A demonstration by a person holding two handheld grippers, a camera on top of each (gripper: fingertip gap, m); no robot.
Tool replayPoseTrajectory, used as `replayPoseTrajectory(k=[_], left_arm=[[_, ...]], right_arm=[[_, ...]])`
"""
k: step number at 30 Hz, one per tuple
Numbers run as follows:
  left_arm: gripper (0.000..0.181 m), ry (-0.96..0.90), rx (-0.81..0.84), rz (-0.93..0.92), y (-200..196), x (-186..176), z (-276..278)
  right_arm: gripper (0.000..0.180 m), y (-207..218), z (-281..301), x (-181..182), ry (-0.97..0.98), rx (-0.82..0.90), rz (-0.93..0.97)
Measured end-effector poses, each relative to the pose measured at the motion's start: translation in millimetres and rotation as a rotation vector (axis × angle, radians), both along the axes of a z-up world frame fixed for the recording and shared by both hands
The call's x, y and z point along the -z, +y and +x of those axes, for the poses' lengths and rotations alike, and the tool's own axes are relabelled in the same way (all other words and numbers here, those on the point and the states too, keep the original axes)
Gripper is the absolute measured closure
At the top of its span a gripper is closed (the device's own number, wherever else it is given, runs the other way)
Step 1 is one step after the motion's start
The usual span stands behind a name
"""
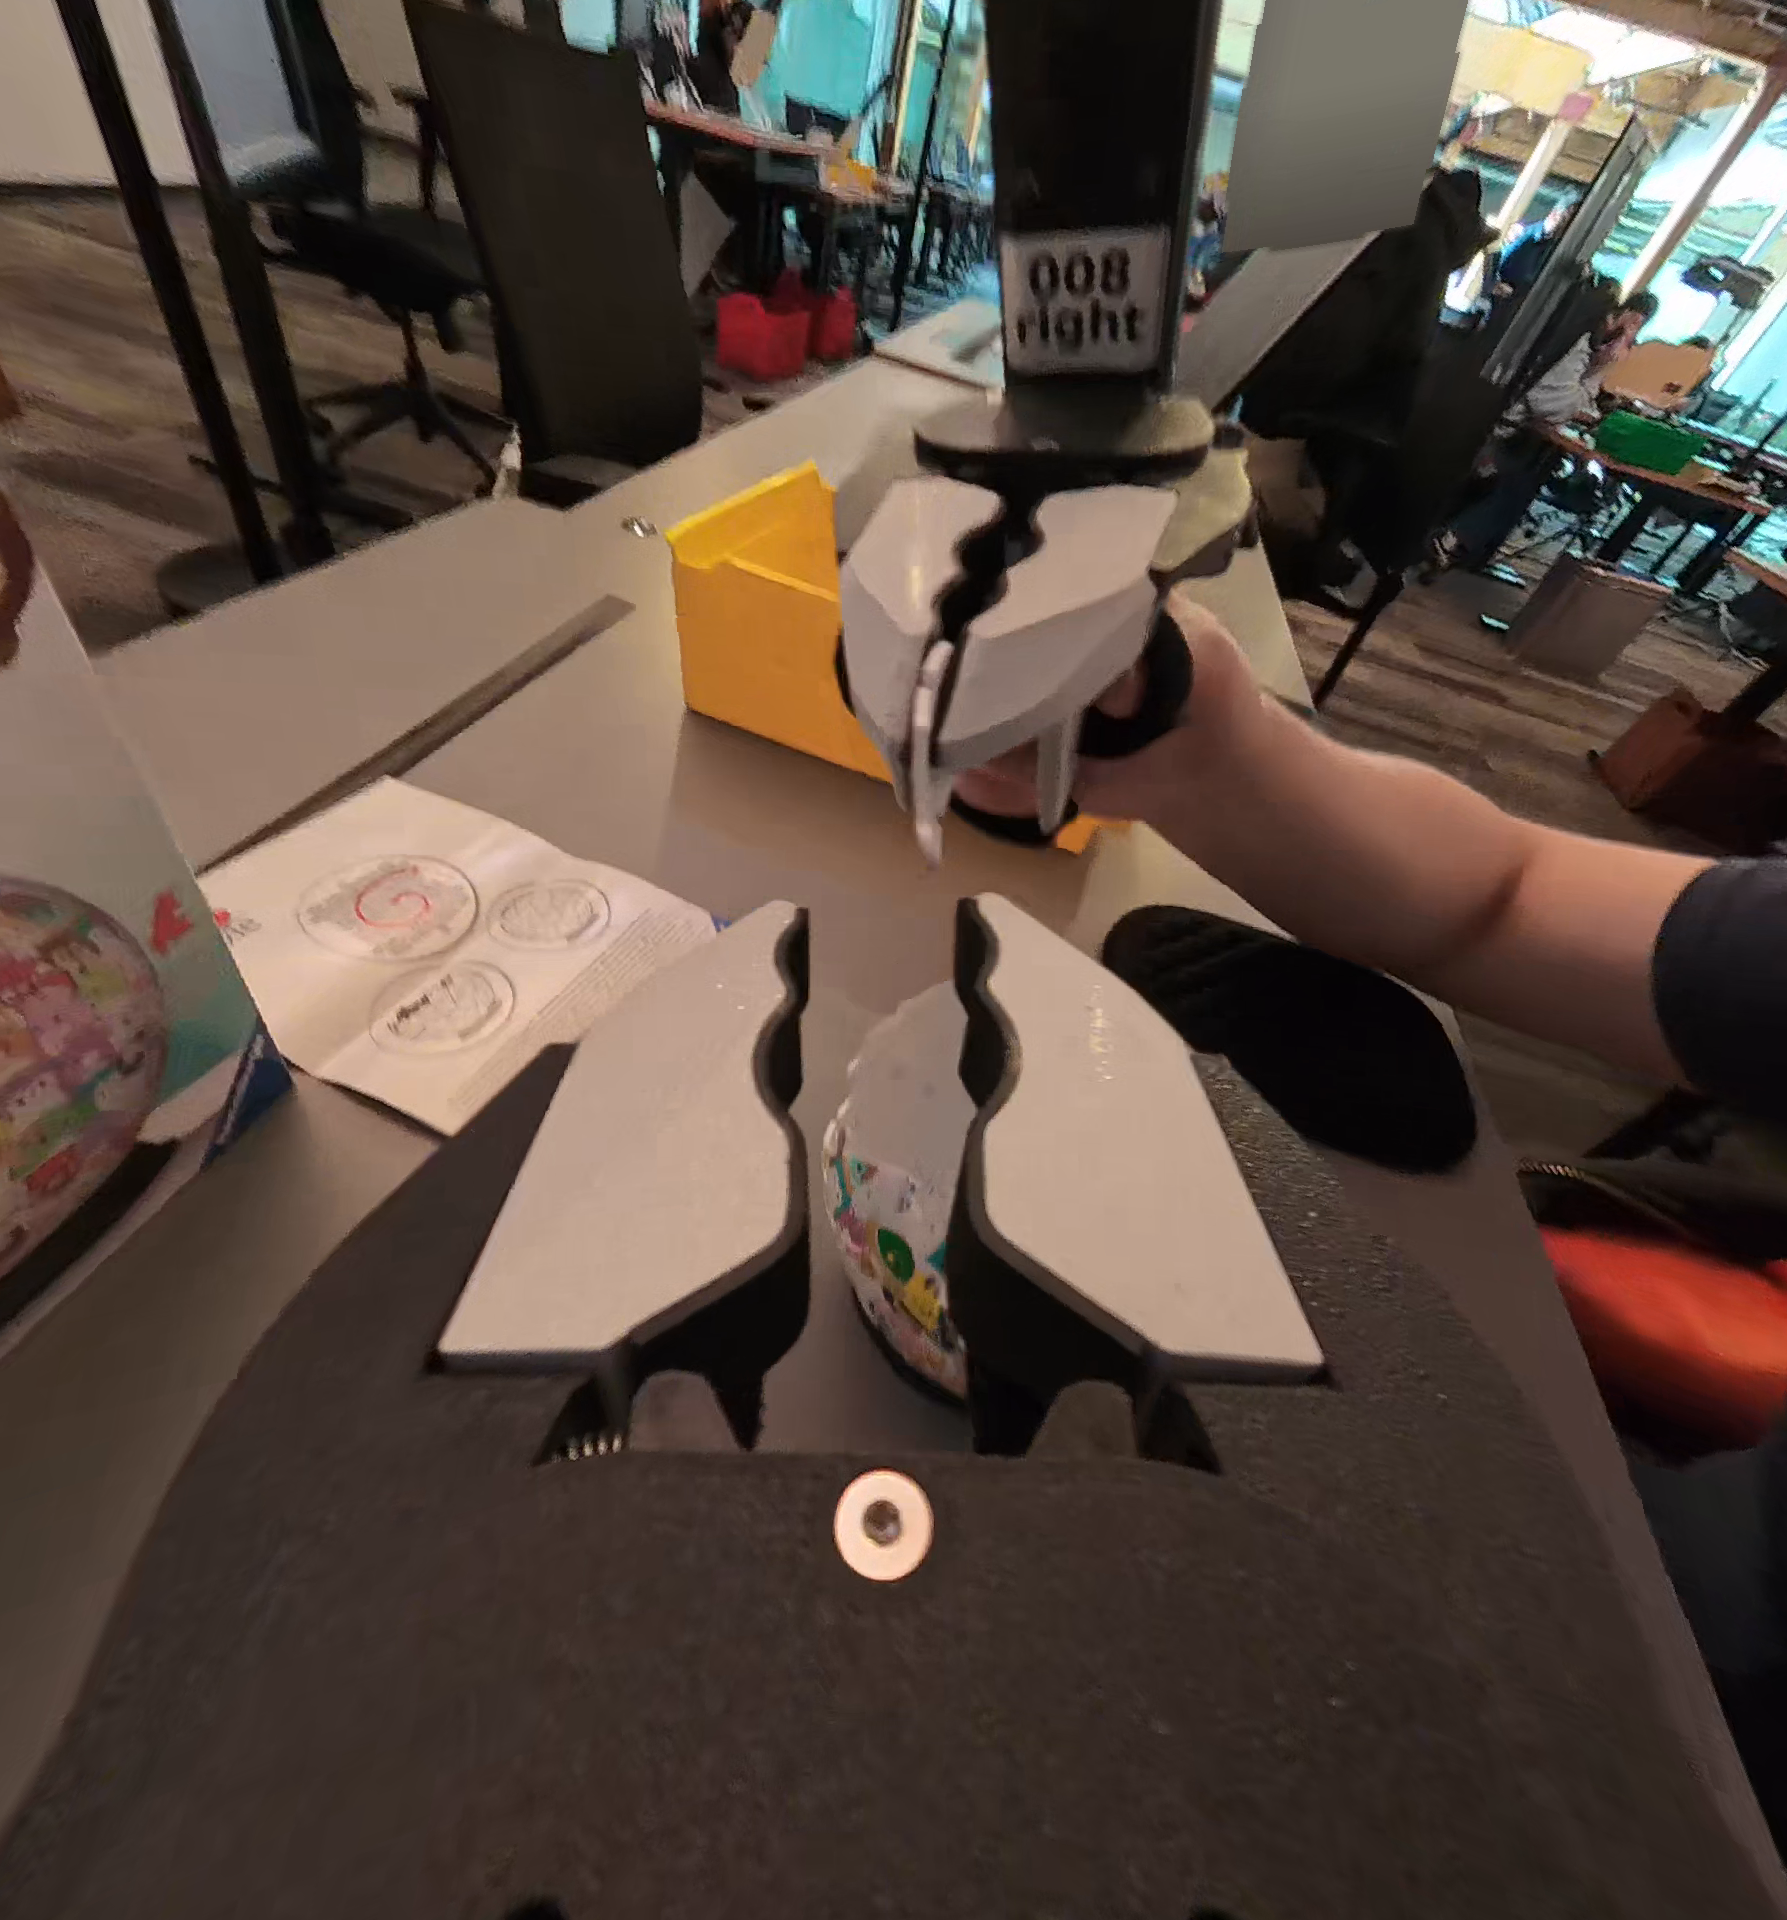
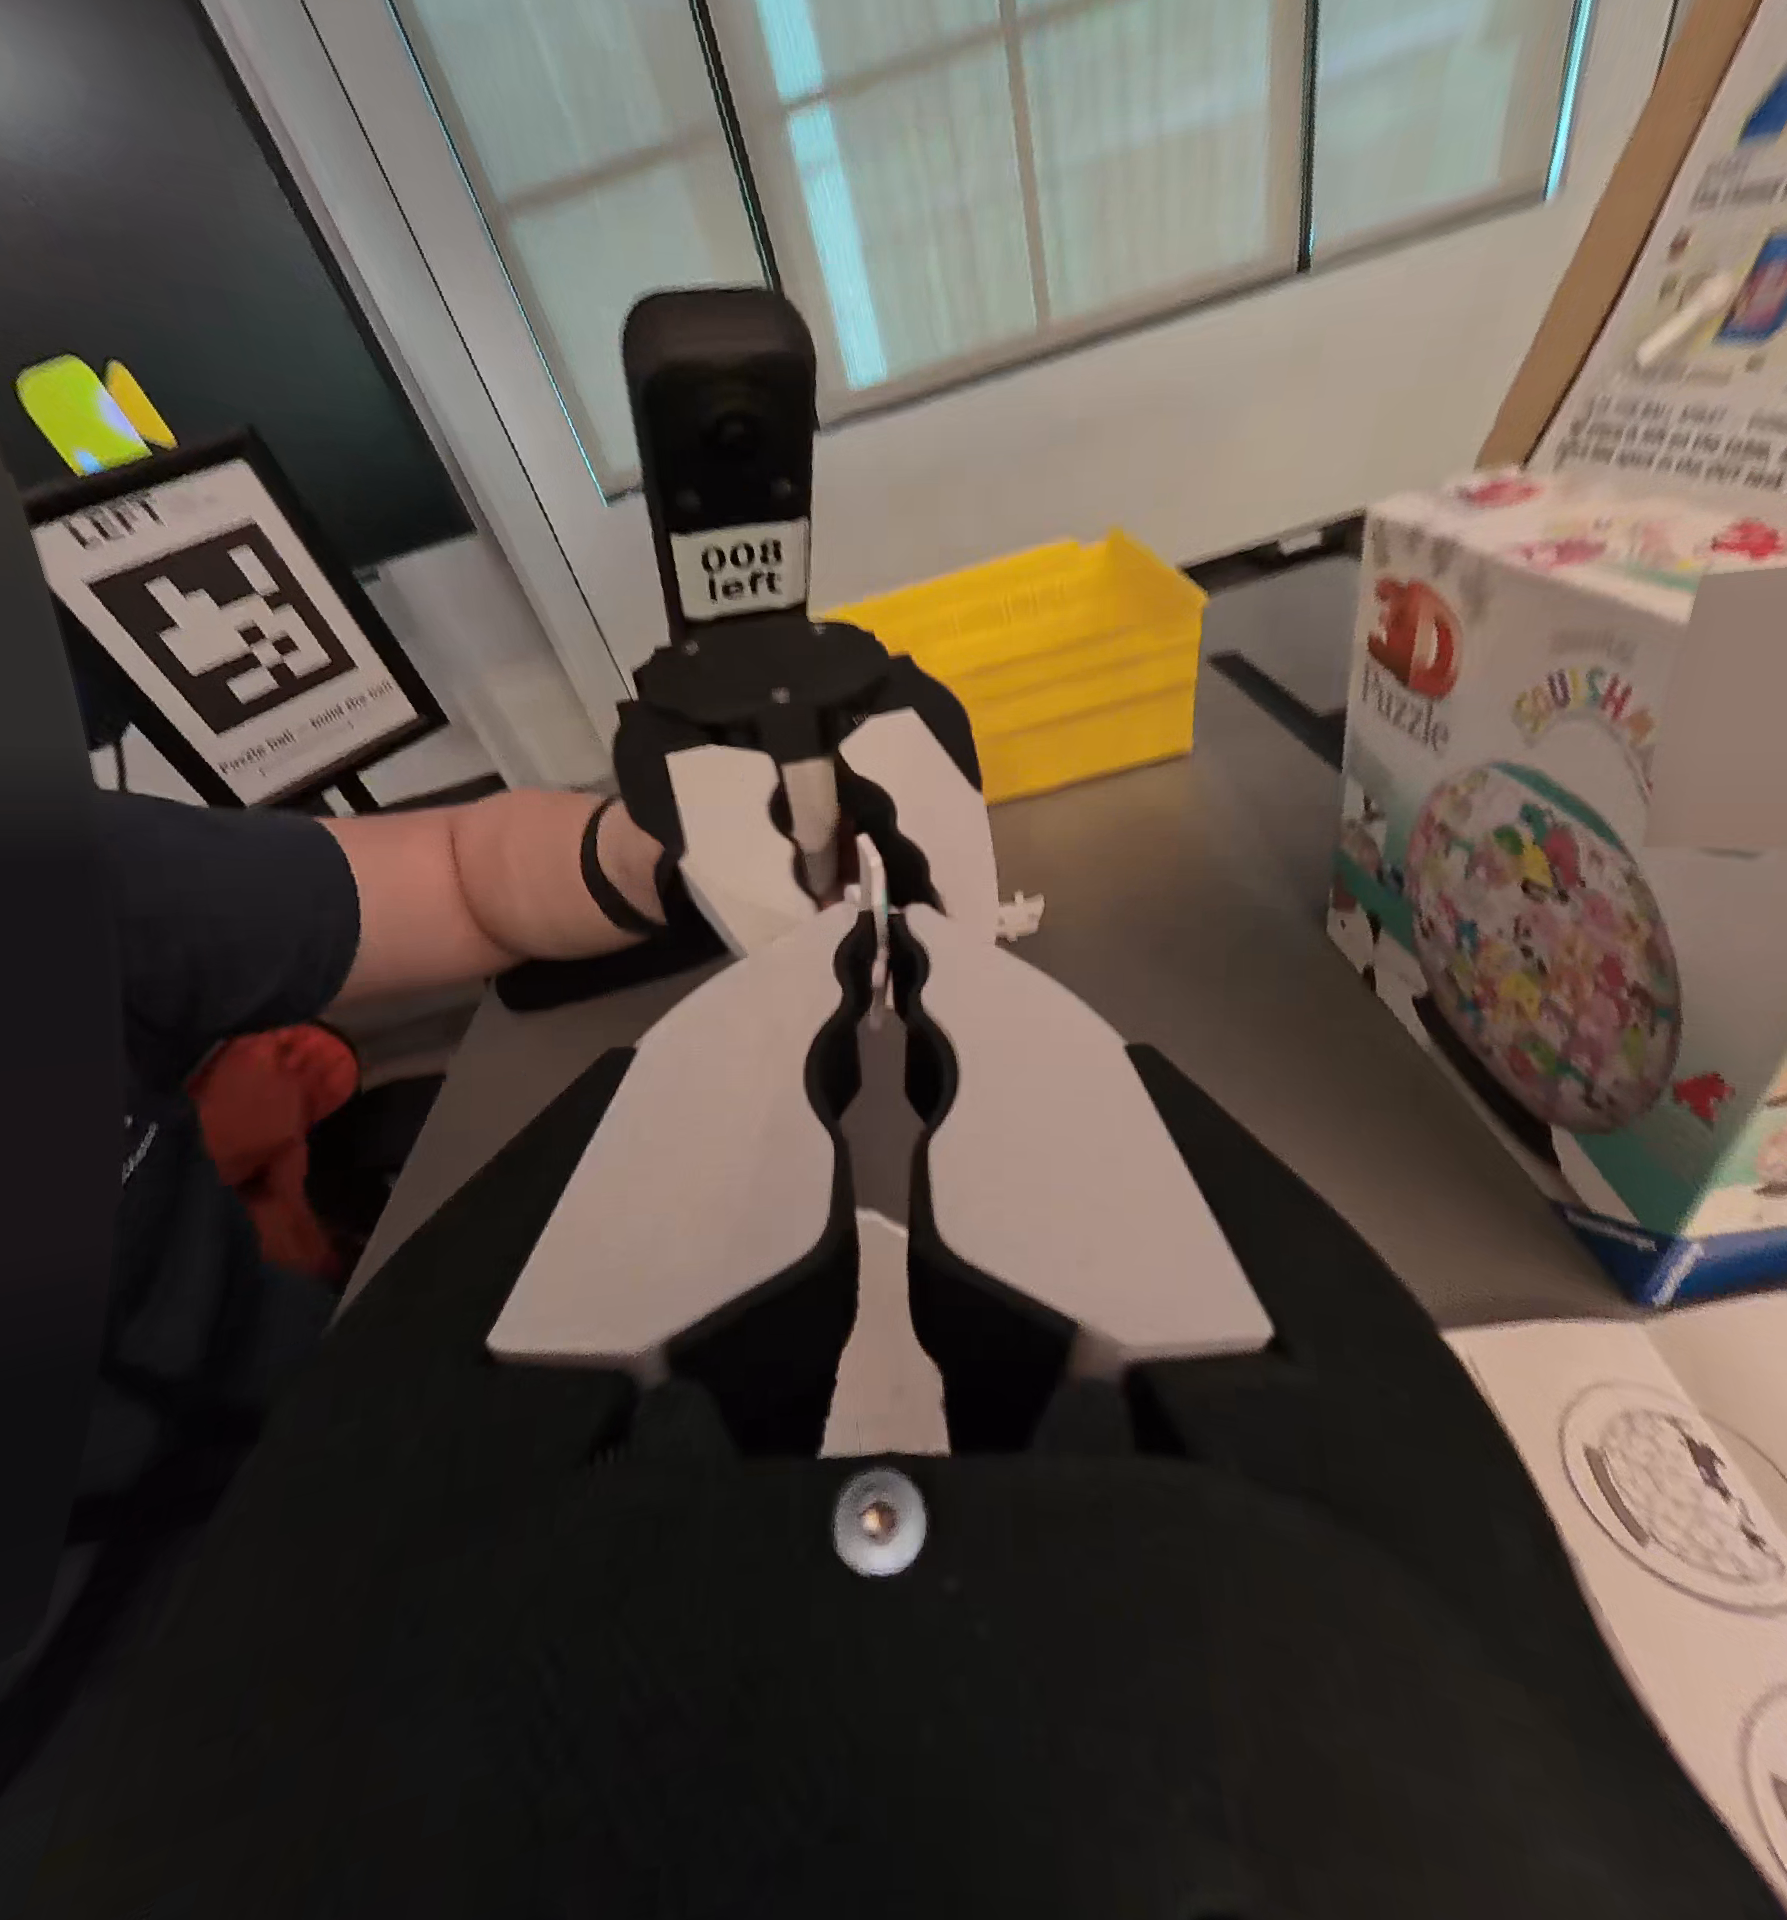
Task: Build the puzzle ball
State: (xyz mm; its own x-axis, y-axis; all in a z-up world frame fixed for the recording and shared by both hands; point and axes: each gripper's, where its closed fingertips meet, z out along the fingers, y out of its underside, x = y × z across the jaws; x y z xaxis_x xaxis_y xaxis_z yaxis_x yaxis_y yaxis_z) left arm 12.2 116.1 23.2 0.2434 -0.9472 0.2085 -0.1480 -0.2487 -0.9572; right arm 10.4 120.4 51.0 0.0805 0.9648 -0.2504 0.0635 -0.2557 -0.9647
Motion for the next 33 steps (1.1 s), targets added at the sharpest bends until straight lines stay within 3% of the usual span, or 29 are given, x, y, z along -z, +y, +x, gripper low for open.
replayPoseTrajectory(k=[4,10,13,18,21,24,27,33], left_arm=[[0.174,-0.068,-0.002,0.041,-4.3,-16.4,6.6],[0.164,-0.033,0.024,0.004,-10.0,-13.6,13.3],[0.179,-0.033,0.051,-0.004,-13.0,-14.5,16.0],[0.179,0.248,0.057,0.058,-7.6,5.9,6.5],[0.178,0.517,0.137,0.037,-10.5,26.7,0.9],[0.178,0.696,0.206,0.069,-13.5,37.0,1.2],[0.178,0.783,0.256,0.098,-18.4,42.8,3.6],[0.178,0.783,0.269,0.078,-18.4,43.9,8.1]], right_arm=[[0.176,-1.6,6.3,-8.8,0.081,0.06,0.045],[0.176,-6.9,11.0,-4.0,0.076,0.087,0.12],[0.176,-11.1,6.5,2.1,0.065,0.061,0.117],[0.155,-5.5,21.1,-1.2,-0.069,0.065,0.205],[0.157,-1.2,21.9,2.3,-0.319,0.06,0.36],[0.155,0.5,15.4,23.7,-0.559,-0.024,0.348],[0.159,-11.0,7.7,36.7,-0.595,-0.133,0.231],[0.166,-17.2,10.8,55.8,-0.647,-0.161,0.182]])
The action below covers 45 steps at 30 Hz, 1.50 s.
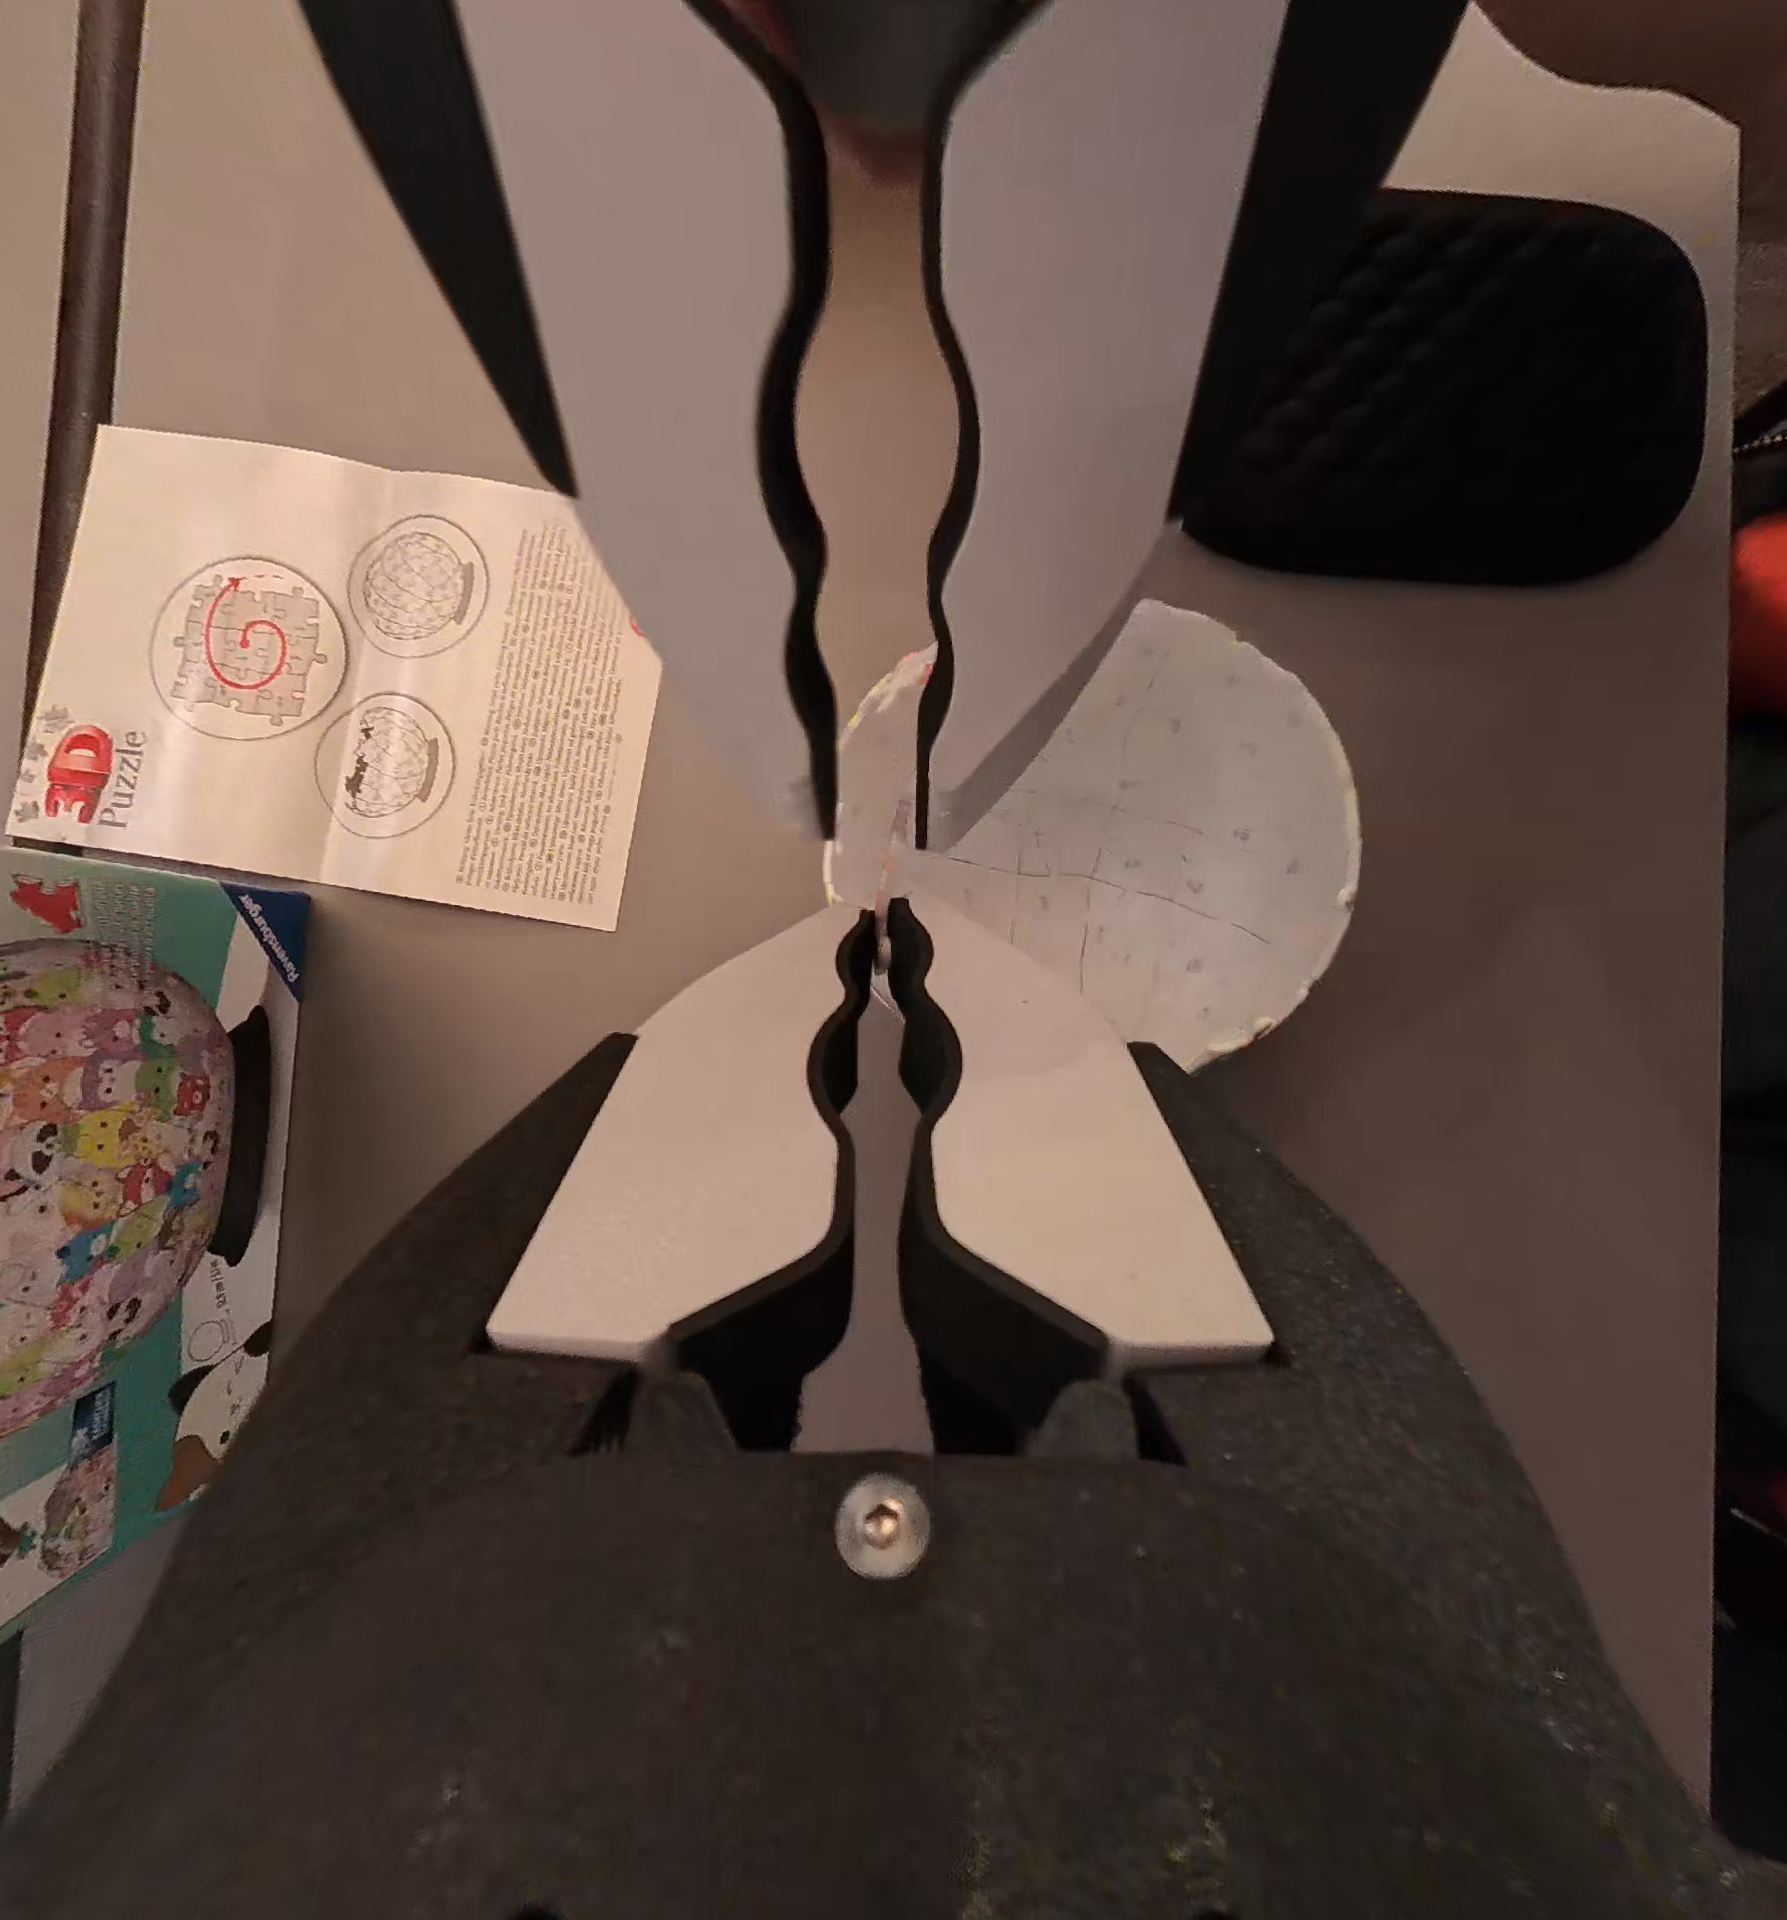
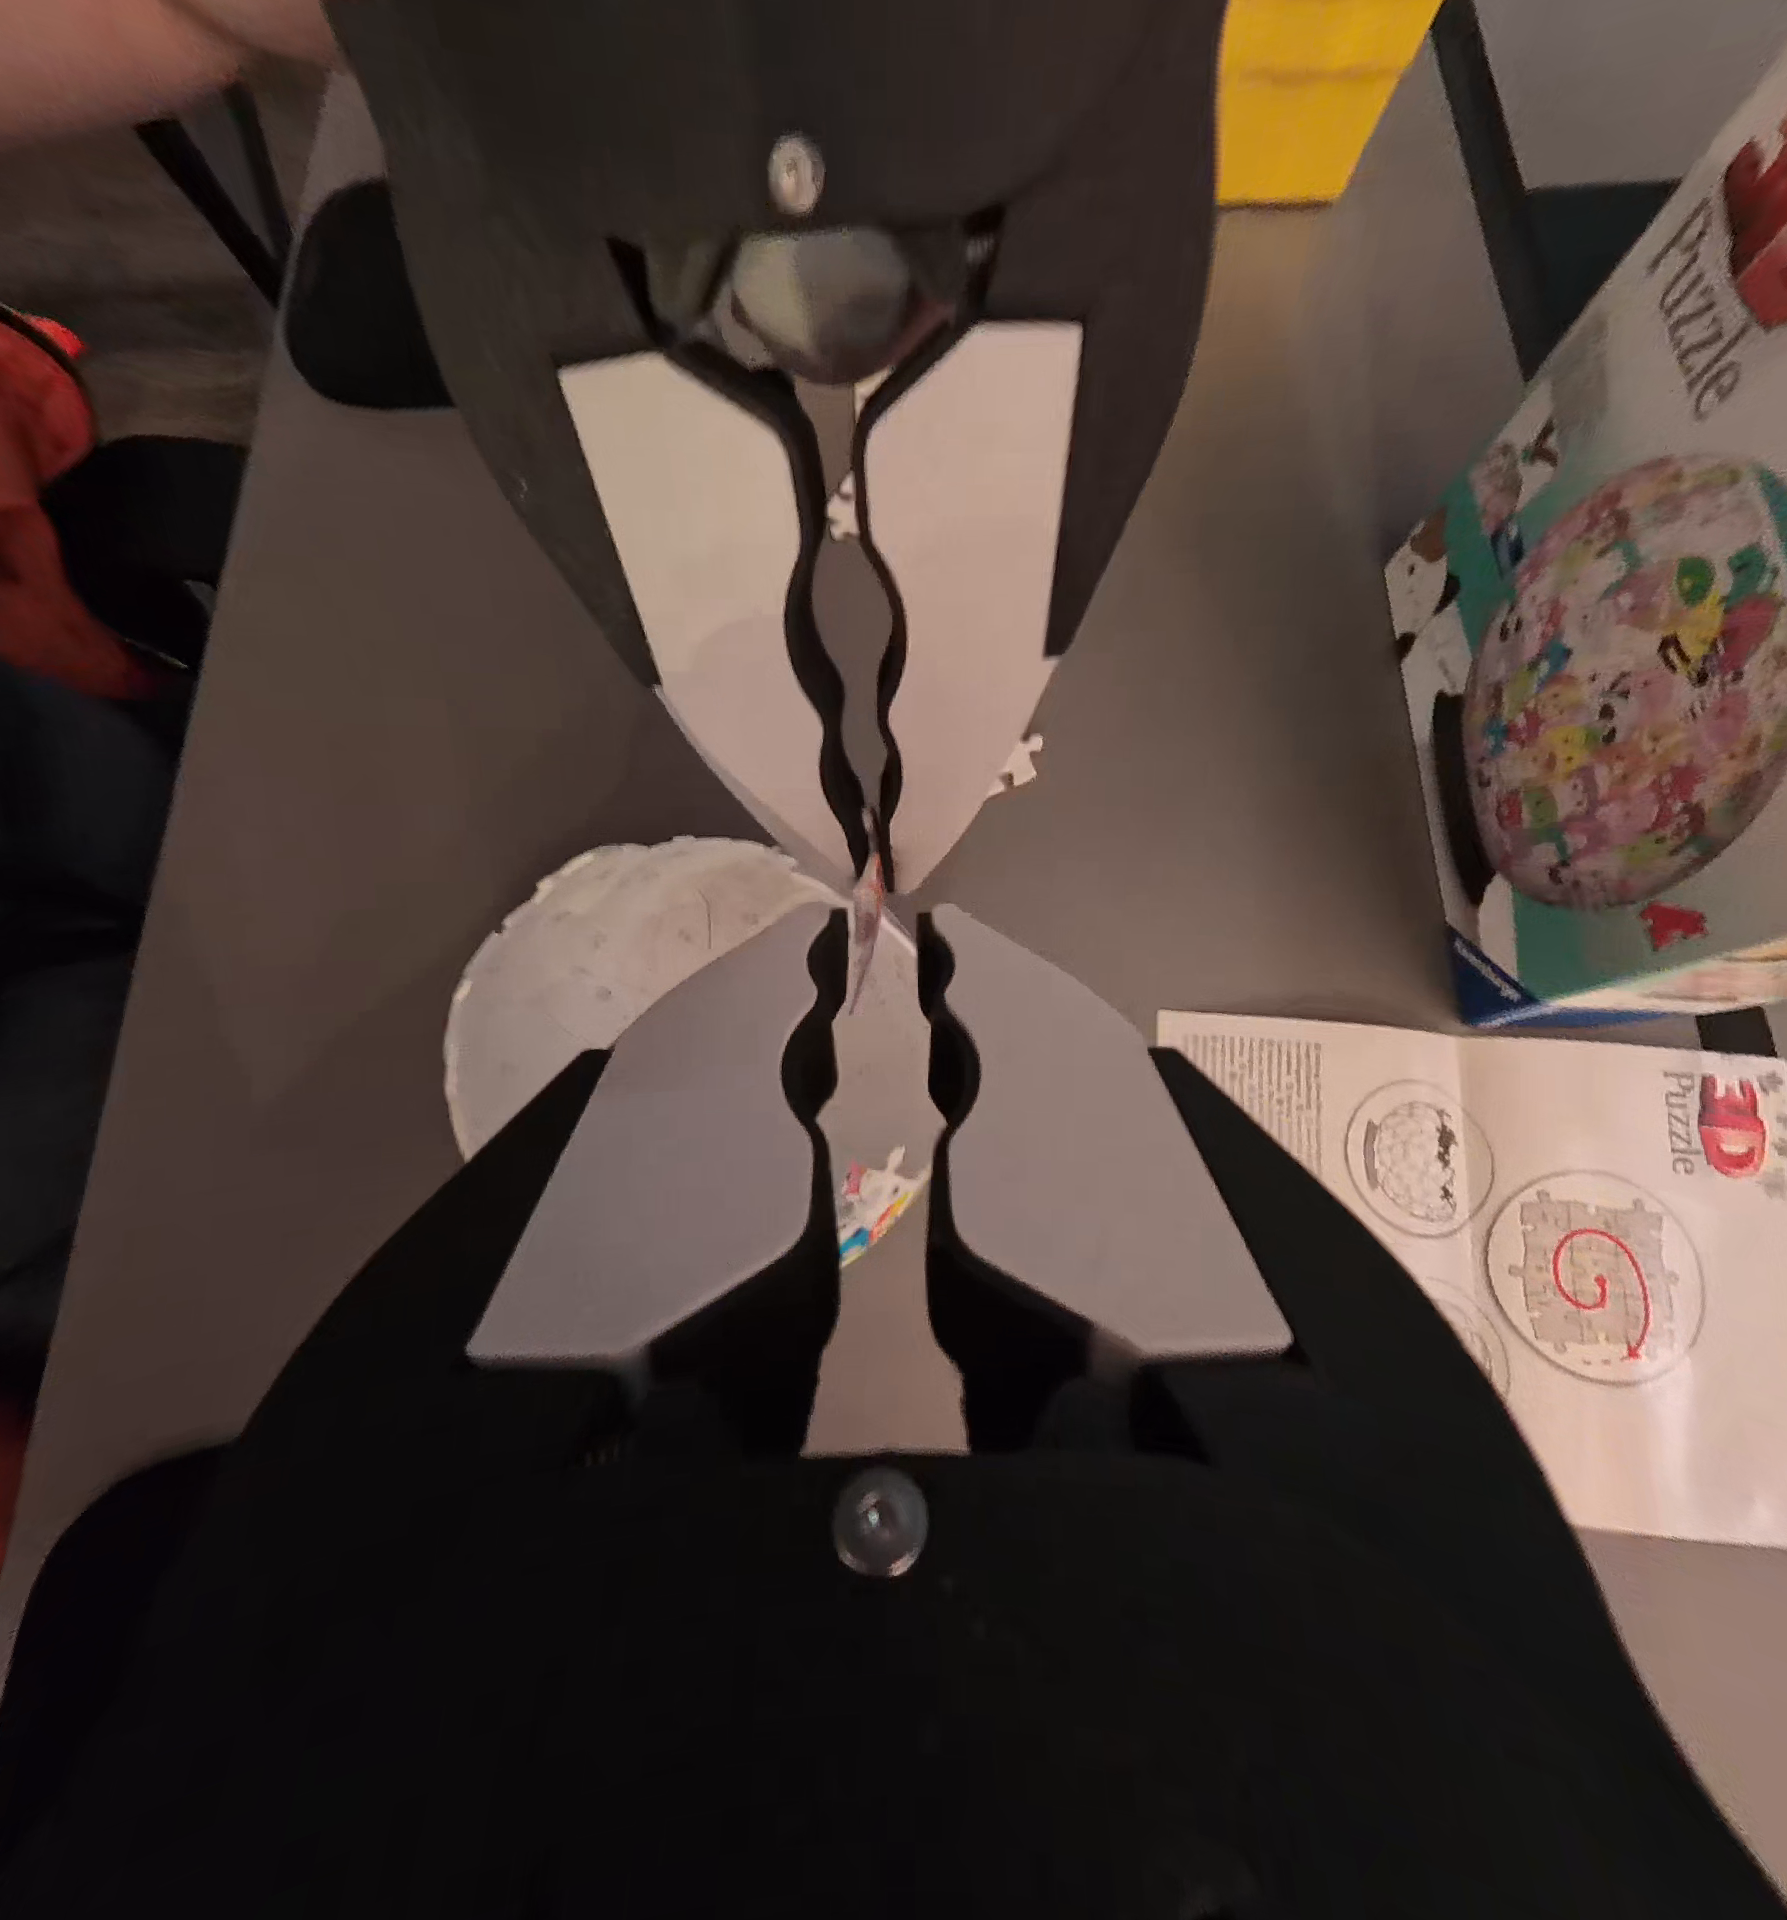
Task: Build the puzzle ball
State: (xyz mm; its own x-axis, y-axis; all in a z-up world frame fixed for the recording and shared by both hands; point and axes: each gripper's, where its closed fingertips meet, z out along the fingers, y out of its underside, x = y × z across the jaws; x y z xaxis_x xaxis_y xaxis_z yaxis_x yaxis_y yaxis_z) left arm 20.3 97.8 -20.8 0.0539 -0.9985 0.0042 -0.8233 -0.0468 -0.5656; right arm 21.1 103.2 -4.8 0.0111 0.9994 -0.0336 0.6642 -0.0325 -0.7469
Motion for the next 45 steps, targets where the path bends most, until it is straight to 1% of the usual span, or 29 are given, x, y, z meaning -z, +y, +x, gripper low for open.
replayPoseTrajectory(k=[2,4,6,7,8,9,11,12,14,15,17,19,21,23,24,28,31,33,34,38,41,45], left_arm=[[0.178,0.009,-0.002,-0.007,1.7,0.4,0.0],[0.178,0.013,0.009,-0.012,1.0,1.0,0.5],[0.174,-0.048,-0.007,-0.009,3.3,-5.6,4.1],[0.159,-0.105,-0.026,-0.001,6.5,-12.0,6.2],[0.149,-0.156,-0.047,0.008,10.7,-17.5,6.3],[0.149,-0.201,-0.066,0.017,15.0,-20.8,5.4],[0.151,-0.28,-0.084,0.006,18.1,-22.0,5.6],[0.156,-0.311,-0.083,-0.019,16.3,-21.2,7.4],[0.161,-0.386,-0.073,-0.058,11.4,-24.0,14.4],[0.164,-0.428,-0.07,-0.062,10.2,-27.6,17.7],[0.176,-0.467,-0.071,-0.062,10.3,-30.4,20.9],[0.178,-0.46,-0.069,-0.065,10.5,-27.6,21.2],[0.179,-0.425,-0.061,-0.058,9.4,-20.5,20.7],[0.179,-0.342,-0.049,-0.025,9.0,-7.0,18.5],[0.178,-0.302,-0.036,-0.013,7.6,-0.3,17.8],[0.178,-0.214,0.005,-0.035,-1.3,15.5,20.5],[0.178,-0.138,0.019,-0.022,-0.5,27.5,18.9],[0.178,-0.126,0.026,-0.029,-1.3,30.4,20.0],[0.178,-0.119,0.031,-0.038,-2.4,31.5,20.3],[0.178,-0.07,0.045,-0.018,-1.8,38.4,18.5],[0.178,-0.067,0.043,-0.023,-1.5,38.8,18.7],[0.178,-0.071,0.045,-0.021,0.0,36.2,18.6]], right_arm=[[0.175,-1.2,-0.3,4.6,-0.01,-0.004,-0.006],[0.177,1.4,0.8,6.2,-0.018,0.015,0.014],[0.177,4.1,1.9,0.8,0.041,0.044,0.014],[0.177,6.7,2.4,-4.9,0.106,0.072,0.007],[0.177,10.6,3.9,-11.4,0.183,0.106,0.001],[0.177,14.6,5.9,-18.6,0.27,0.141,-0.008],[0.177,14.1,9.1,-32.9,0.443,0.154,-0.038],[0.177,13.9,10.7,-37.1,0.5,0.16,-0.044],[0.177,14.2,12.7,-35.8,0.529,0.179,-0.057],[0.177,12.4,12.5,-32.5,0.517,0.172,-0.06],[0.177,11.8,12.5,-29.3,0.504,0.176,-0.034],[0.177,11.3,12.6,-26.9,0.496,0.179,-0.024],[0.176,9.4,14.2,-20.4,0.447,0.161,-0.037],[0.155,12.6,17.8,-20.4,0.386,0.171,0.023],[0.155,12.0,19.1,-20.1,0.338,0.16,0.058],[0.157,3.3,16.6,-7.7,0.111,0.097,0.098],[0.166,-0.1,16.5,7.7,-0.036,0.068,0.099],[0.179,3.0,16.5,15.4,-0.101,0.072,0.135],[0.178,0.9,16.3,19.7,-0.13,0.056,0.134],[0.172,-0.9,14.9,28.4,-0.184,0.041,0.126],[0.168,0.2,14.1,32.3,-0.203,0.048,0.112],[0.176,0.0,10.6,31.5,-0.197,0.042,0.146]])
